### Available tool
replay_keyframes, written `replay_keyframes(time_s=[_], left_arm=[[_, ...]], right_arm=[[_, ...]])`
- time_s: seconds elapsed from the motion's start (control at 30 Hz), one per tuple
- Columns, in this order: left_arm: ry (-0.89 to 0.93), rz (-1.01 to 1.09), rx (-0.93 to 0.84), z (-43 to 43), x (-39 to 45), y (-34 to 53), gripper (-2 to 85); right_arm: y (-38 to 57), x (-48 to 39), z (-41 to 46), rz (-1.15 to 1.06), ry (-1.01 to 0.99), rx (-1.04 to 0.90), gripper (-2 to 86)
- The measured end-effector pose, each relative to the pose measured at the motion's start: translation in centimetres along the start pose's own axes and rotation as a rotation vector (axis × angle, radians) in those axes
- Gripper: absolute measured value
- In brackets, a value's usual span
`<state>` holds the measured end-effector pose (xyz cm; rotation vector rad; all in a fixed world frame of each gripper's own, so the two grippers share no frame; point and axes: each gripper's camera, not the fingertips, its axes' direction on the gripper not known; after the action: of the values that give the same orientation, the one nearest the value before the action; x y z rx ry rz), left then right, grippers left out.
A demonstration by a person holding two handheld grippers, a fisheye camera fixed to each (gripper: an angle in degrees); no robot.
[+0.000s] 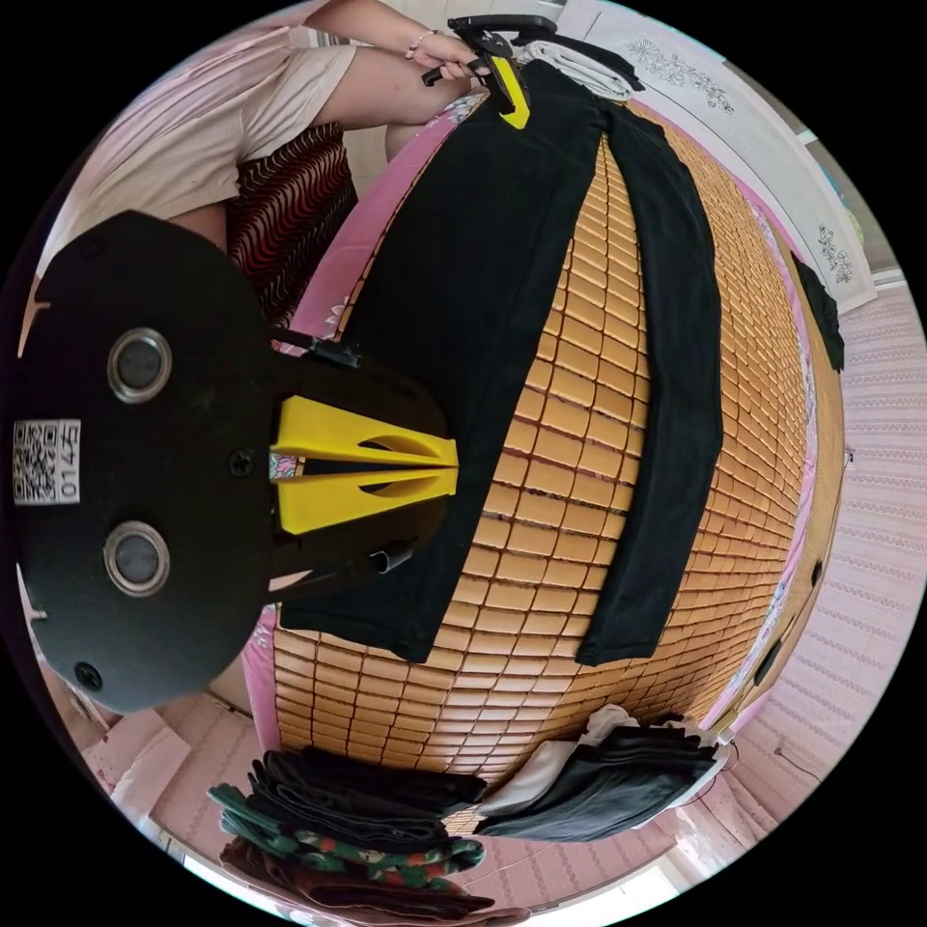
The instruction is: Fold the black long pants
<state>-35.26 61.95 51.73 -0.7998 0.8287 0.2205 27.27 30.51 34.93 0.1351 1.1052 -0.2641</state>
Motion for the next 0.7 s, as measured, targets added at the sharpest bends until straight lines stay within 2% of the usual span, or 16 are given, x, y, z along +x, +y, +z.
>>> replay_keyframes(time_s=[0.23, 0.3, 0.37, 0.47, 0.57, 0.7], left_arm=[[0.078, -0.115, 0.011, -1.2, -2.9, 1.4, -1.0], [0.177, -0.224, 0.14, -3.3, -5.1, 2.9, -1.0], [0.194, -0.333, 0.257, -5.7, -7.5, 4.8, -1.0], [0.076, -0.51, 0.372, -9.8, -12.0, 9.0, -0.9], [-0.091, -0.671, 0.408, -13.4, -16.2, 13.5, -0.5], [-0.218, -0.878, 0.456, -16.1, -20.7, 17.9, 4.3]], right_arm=[[0.4, 1.4, 0.1, -0.023, 0.022, -0.019, -0.7], [1.2, 3.5, -0.6, 0.052, -0.057, -0.015, -0.7], [2.8, 5.3, -1.8, 0.146, -0.084, 0.069, -0.5], [6.1, 9.0, -2.9, 0.312, -0.106, 0.131, -0.2], [9.2, 12.5, -2.6, 0.473, -0.089, 0.092, 0.6], [12.2, 15.9, -1.7, 0.613, -0.121, 0.053, 10.1]])
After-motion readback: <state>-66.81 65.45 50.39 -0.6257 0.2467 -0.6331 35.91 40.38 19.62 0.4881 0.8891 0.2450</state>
